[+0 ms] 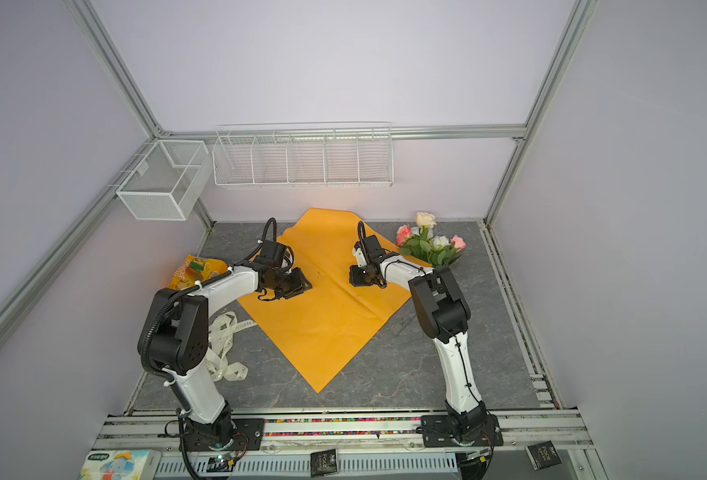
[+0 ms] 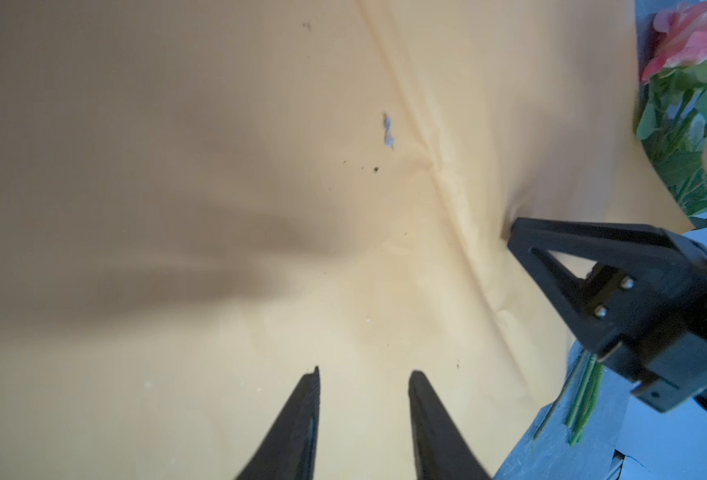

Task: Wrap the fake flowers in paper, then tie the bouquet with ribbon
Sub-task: 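Move the right gripper to the rose stems while the left presses the paper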

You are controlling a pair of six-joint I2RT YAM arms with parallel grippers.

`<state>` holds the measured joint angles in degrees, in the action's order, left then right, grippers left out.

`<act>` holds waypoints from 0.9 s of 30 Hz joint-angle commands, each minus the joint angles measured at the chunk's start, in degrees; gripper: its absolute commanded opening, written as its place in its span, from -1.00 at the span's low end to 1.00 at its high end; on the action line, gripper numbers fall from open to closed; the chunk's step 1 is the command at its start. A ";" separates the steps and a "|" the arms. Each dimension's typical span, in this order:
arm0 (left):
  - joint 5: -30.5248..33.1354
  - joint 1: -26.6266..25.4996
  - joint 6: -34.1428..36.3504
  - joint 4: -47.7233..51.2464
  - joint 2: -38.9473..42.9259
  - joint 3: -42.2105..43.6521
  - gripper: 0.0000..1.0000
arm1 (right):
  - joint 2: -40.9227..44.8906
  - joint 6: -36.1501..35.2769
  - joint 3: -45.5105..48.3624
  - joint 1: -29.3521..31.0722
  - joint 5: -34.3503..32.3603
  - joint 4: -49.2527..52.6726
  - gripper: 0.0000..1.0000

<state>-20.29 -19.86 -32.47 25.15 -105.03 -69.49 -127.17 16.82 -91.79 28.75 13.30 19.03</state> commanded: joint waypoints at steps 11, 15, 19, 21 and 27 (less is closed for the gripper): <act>-3.06 0.17 0.73 -1.37 -0.57 7.46 -0.32 | 26.12 1.49 15.54 -9.12 -6.95 7.35 -0.15; -4.20 -0.50 -0.52 -3.21 0.17 10.32 -0.36 | 33.02 4.18 24.72 -20.72 -11.60 8.02 -0.11; -3.28 -1.54 -1.78 -4.32 1.32 13.41 -0.37 | 33.17 1.35 26.31 -27.70 -10.70 10.98 -0.11; -2.71 -1.85 -2.39 -4.90 2.19 14.98 -0.39 | 31.25 -0.04 25.41 -29.60 -10.66 12.58 -0.13; -0.33 -1.83 -2.84 -4.48 4.88 17.58 -0.40 | 23.13 -3.49 19.36 -30.12 -10.33 16.21 -0.03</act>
<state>-23.16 -21.41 -34.63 17.45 -100.62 -54.13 -101.41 16.16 -69.06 -1.67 2.42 31.97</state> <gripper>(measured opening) 0.300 0.481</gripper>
